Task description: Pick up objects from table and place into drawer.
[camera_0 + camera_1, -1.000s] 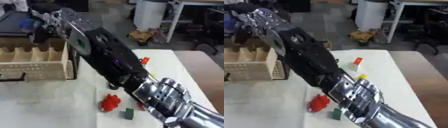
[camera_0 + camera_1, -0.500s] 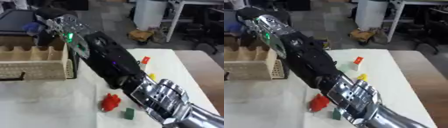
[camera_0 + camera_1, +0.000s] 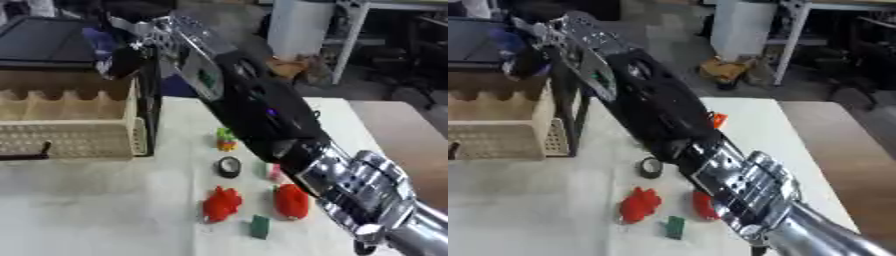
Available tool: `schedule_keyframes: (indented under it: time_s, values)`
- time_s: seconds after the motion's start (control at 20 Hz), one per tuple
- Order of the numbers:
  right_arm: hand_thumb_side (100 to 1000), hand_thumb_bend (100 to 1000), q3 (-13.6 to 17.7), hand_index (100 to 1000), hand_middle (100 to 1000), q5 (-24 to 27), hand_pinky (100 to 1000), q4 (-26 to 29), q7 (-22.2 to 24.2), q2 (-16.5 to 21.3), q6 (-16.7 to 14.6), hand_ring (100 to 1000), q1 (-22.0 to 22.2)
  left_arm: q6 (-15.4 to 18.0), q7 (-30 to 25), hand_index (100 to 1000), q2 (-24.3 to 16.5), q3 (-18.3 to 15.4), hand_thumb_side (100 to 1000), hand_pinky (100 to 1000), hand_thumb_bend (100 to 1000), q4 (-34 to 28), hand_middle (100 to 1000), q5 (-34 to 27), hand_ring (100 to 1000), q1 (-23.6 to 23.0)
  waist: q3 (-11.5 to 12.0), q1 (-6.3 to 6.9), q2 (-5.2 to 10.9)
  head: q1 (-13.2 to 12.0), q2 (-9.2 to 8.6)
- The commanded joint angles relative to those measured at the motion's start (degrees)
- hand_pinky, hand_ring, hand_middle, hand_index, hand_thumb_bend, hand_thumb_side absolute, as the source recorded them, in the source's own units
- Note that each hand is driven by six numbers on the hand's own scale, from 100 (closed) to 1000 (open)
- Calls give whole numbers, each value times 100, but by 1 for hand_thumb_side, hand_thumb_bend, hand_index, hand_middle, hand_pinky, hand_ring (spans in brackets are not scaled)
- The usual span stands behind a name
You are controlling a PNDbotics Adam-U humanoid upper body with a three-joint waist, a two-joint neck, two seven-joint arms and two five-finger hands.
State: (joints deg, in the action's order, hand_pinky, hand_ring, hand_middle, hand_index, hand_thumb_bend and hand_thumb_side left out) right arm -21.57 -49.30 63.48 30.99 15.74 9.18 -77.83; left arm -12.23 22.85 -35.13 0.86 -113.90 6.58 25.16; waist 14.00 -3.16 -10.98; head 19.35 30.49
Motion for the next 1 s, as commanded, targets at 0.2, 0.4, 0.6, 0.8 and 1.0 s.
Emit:
schedule_keyframes:
  time_s: [0.2, 0.4, 0.6, 0.8, 1.0]
  values:
    - [535, 179, 26, 864, 739, -43, 658, 291, 75, 182, 29, 775, -112, -15, -4, 626, -114, -77, 1000, 100, 298, -69, 100, 11, 100, 32, -3, 33, 90, -16, -19]
    - [544, 125, 57, 851, 706, -7, 639, 365, 55, 155, 42, 752, -120, -21, -10, 626, -114, -77, 1000, 100, 297, -69, 100, 7, 100, 31, -4, 24, 96, -20, -32]
    - [558, 114, 57, 851, 702, 134, 643, 454, -38, 75, 129, 753, -125, -28, -15, 626, -113, -78, 1000, 100, 297, -69, 100, -3, 100, 30, 8, 16, 101, 7, -46]
    - [560, 100, 68, 842, 695, 195, 640, 522, -105, 91, 207, 745, -120, -30, -7, 625, -121, -87, 1000, 100, 299, -69, 100, 1, 100, 31, 10, 4, 99, -3, -66]
    - [586, 100, 209, 843, 686, 349, 638, 750, -282, 158, 342, 731, -114, -33, 8, 625, -122, -96, 1000, 100, 300, -69, 100, 3, 100, 29, -1, -1, 100, -41, -58]
